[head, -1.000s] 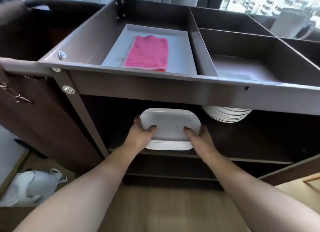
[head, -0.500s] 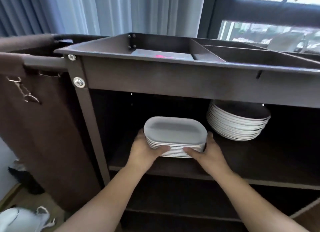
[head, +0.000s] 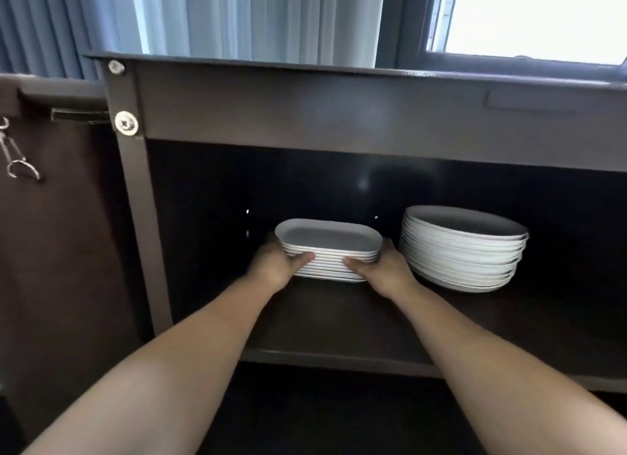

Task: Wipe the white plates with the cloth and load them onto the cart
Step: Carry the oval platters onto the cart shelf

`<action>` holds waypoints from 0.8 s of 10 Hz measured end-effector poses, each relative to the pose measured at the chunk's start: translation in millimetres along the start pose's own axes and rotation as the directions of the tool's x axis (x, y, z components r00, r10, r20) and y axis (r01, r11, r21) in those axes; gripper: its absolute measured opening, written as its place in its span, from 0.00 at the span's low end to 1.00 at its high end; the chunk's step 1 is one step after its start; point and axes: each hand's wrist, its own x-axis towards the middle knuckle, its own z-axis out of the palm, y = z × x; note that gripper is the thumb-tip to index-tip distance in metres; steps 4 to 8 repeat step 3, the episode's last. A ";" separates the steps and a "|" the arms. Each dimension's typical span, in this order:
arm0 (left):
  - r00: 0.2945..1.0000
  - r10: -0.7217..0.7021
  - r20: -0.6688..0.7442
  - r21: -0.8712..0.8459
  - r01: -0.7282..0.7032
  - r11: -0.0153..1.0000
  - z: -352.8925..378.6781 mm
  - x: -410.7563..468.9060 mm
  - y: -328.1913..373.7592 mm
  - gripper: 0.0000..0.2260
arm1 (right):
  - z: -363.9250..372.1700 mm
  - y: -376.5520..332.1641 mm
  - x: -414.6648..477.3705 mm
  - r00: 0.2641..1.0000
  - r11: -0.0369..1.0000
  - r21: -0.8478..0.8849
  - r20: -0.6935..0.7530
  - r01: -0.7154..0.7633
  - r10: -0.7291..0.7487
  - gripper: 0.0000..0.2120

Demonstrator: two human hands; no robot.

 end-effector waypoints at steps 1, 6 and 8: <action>1.000 0.008 -0.010 -0.003 -0.008 1.000 0.7 -2.2 2.6 0.34 | -4.6 1.1 -4.9 1.000 0.999 -0.039 0.012 0.017 -0.016 0.37; 0.999 -0.032 0.026 0.024 0.032 0.999 -18.8 -56.1 35.8 0.26 | -20.6 -19.8 -58.7 0.997 0.990 -0.131 0.044 -0.059 0.066 0.32; 0.999 -0.032 0.026 0.024 0.032 0.999 -18.8 -56.1 35.8 0.26 | -20.6 -19.8 -58.7 0.997 0.990 -0.131 0.044 -0.059 0.066 0.32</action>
